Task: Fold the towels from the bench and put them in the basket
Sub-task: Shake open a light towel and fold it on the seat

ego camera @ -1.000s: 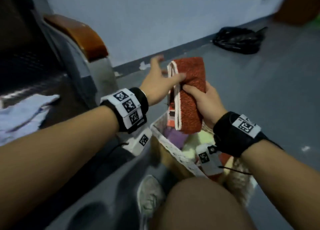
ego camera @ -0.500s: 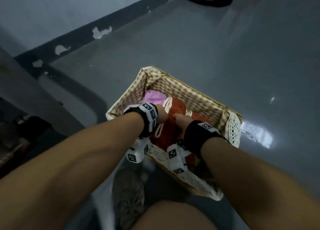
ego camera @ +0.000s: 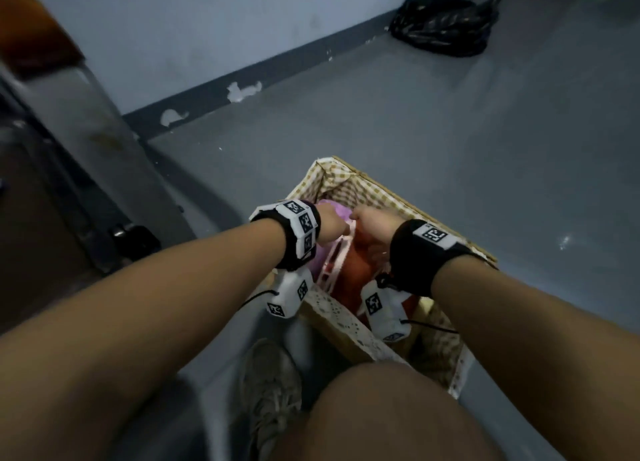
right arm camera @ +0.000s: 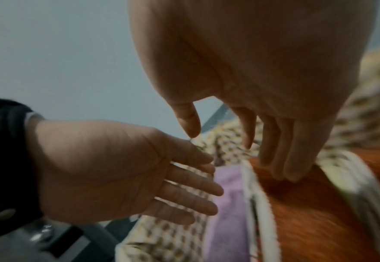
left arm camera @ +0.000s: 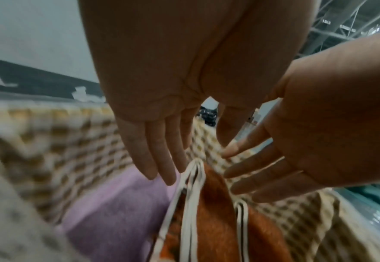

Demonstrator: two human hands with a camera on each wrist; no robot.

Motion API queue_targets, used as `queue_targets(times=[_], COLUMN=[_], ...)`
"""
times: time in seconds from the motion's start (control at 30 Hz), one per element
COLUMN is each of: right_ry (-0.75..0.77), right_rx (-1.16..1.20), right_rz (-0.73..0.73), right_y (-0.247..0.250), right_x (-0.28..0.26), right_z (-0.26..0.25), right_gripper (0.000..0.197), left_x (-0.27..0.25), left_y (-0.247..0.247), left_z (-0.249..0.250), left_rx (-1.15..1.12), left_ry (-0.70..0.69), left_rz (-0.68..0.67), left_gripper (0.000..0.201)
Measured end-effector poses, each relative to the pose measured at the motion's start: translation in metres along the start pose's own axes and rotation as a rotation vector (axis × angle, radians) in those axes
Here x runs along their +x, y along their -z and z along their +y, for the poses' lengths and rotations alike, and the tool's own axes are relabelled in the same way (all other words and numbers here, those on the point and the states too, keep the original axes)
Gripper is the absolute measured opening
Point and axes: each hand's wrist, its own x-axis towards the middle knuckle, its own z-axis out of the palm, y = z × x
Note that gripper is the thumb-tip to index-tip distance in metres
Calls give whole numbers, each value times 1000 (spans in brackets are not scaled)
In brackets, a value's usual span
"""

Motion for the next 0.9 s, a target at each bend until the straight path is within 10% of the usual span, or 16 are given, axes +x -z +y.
queue_targets(times=[0.23, 0.57, 0.9], right_ry=[320, 800, 1096], right_rx=[-137, -595, -1215], right_rz=[-150, -523, -470], right_y=[-64, -249, -412], right_x=[-91, -181, -199], right_z=[-100, -184, -187], right_gripper=[30, 12, 49], left_x=[-123, -306, -391], left_y=[92, 148, 102], left_z=[-34, -246, -406], left_rx=[-152, 104, 177], left_ry=[-58, 47, 456], left_rz=[244, 657, 492], left_gripper=[26, 33, 50])
